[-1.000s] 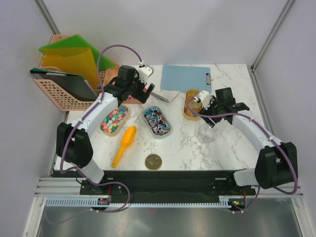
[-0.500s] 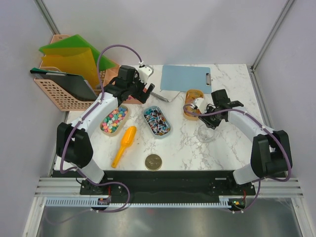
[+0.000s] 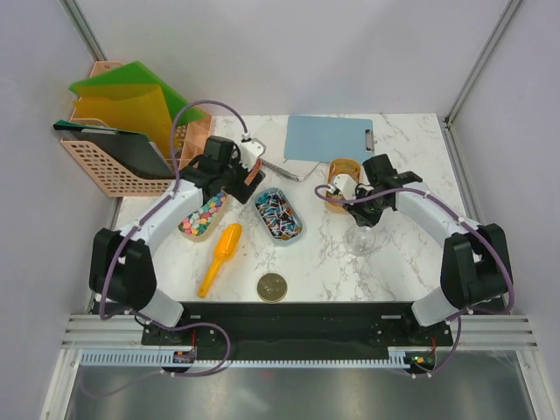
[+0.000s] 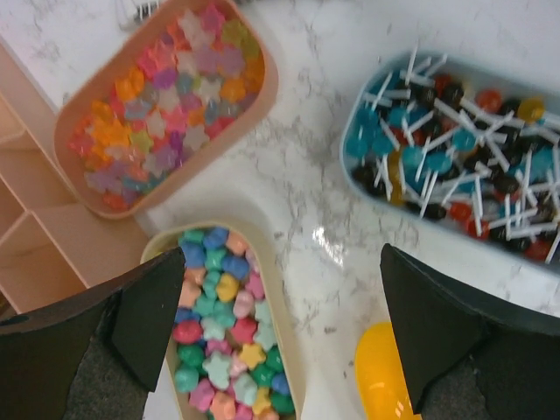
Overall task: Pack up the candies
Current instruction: Pick up the spatula from the center of the board.
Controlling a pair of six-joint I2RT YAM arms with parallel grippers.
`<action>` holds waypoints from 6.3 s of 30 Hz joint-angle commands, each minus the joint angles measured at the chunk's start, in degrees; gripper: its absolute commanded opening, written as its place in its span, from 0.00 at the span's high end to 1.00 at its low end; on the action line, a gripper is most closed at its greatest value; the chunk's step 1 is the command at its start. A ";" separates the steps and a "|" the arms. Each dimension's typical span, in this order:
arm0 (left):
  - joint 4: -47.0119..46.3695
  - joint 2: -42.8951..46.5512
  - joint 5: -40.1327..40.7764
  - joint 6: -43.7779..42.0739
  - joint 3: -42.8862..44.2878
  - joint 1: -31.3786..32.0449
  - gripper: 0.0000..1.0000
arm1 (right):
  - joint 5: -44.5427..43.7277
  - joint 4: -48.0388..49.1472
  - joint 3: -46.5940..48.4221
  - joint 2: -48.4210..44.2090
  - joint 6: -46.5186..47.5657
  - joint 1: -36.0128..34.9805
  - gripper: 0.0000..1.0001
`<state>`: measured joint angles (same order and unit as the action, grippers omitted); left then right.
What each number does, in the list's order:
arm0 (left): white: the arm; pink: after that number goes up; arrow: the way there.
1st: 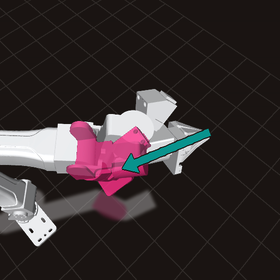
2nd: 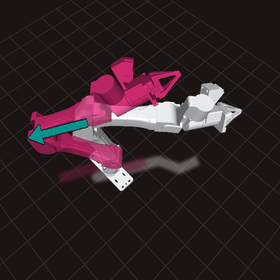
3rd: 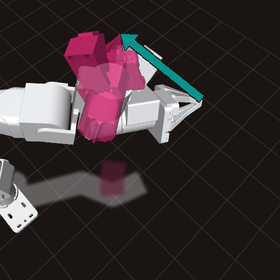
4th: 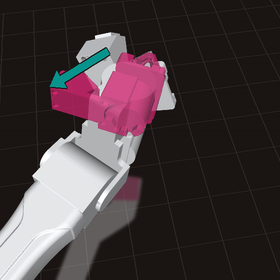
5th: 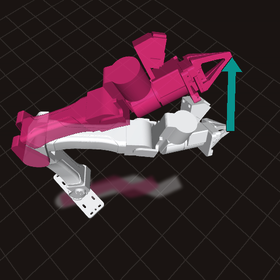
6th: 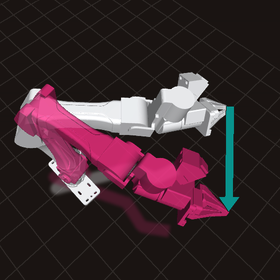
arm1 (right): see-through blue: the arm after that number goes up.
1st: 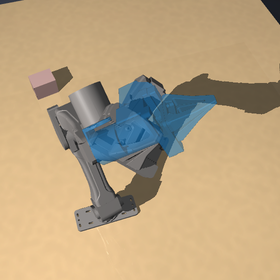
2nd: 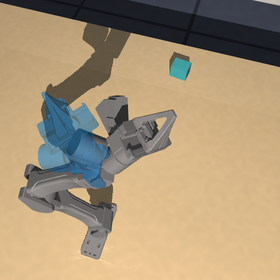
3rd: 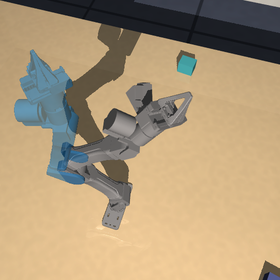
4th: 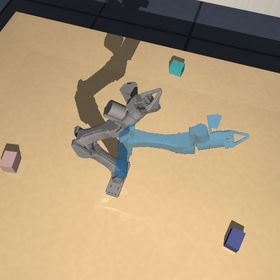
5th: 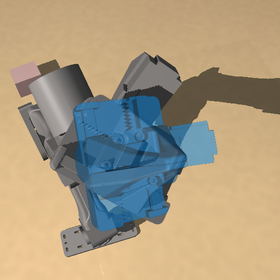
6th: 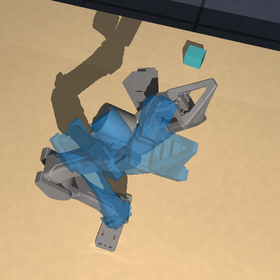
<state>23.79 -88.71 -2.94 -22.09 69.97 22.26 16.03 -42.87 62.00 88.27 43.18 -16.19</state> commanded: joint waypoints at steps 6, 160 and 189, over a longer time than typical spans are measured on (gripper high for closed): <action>1.08 17.49 1.97 -12.36 -16.25 -3.45 0.00 | 3.13 -3.18 3.66 2.08 -0.99 -6.93 0.86; 40.46 -31.71 -9.27 62.69 60.02 -9.25 0.98 | -23.94 74.95 0.84 13.95 -33.69 -29.96 0.33; 25.72 -28.47 -24.81 9.75 50.99 -13.82 0.19 | 4.87 12.06 13.49 -1.18 4.18 -14.23 1.00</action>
<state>56.99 -122.15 -22.22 3.90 126.87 8.93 10.85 -11.66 71.07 87.61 36.60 -32.21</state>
